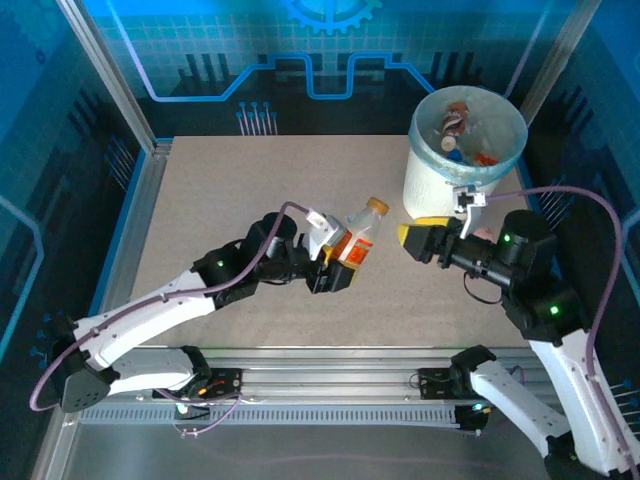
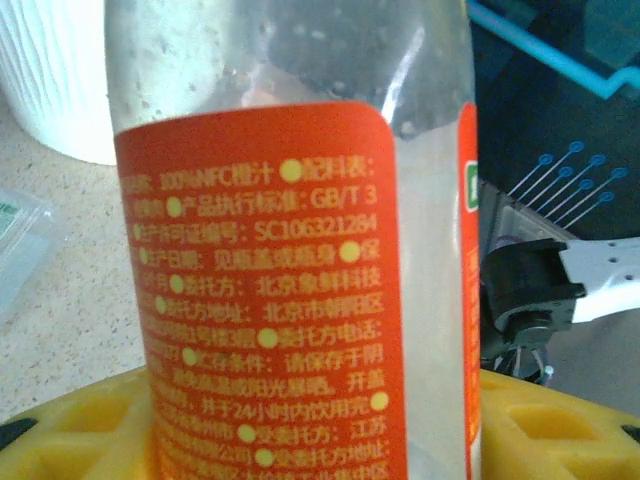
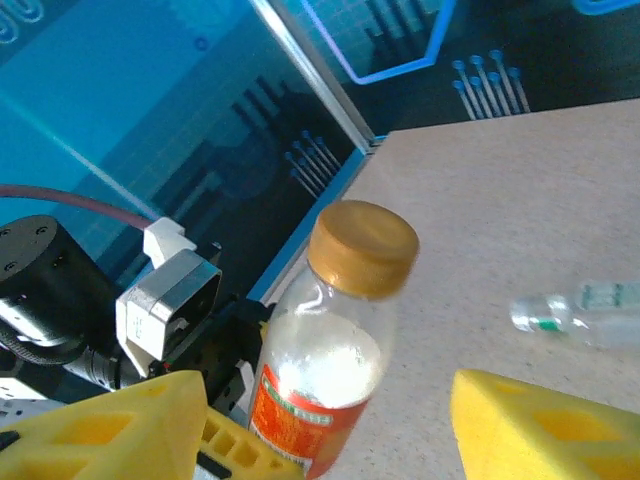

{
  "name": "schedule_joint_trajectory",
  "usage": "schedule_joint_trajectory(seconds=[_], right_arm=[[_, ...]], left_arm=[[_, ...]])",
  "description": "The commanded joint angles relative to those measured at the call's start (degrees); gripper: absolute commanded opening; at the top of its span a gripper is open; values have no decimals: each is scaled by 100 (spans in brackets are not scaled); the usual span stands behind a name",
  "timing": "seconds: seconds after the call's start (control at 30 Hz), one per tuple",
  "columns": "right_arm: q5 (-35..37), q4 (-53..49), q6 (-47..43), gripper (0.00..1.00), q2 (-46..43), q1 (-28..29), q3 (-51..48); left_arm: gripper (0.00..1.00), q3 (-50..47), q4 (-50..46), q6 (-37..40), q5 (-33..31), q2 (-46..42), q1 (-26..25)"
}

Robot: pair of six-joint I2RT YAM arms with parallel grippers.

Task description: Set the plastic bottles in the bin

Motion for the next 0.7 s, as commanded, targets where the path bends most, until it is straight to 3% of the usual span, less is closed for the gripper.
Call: schedule_joint_trajectory(seconds=[0.0, 0.17, 0.37, 0.57, 0.67], right_arm=[[211, 447, -30, 68, 383, 549, 223], [700, 491, -378, 69, 1070, 1284, 605], [660, 867, -460, 68, 1791, 1553, 896], [640, 882, -559, 44, 1993, 1611, 986], [831, 708, -765, 28, 1935, 1597, 1035]], left_arm=[[48, -185, 416, 139, 317, -323, -32], [48, -397, 398, 79, 423, -697, -37], [48, -528, 339, 175, 532, -1017, -37], [49, -484, 164, 229, 365, -1025, -36], [58, -418, 176, 236, 73, -1009, -37]])
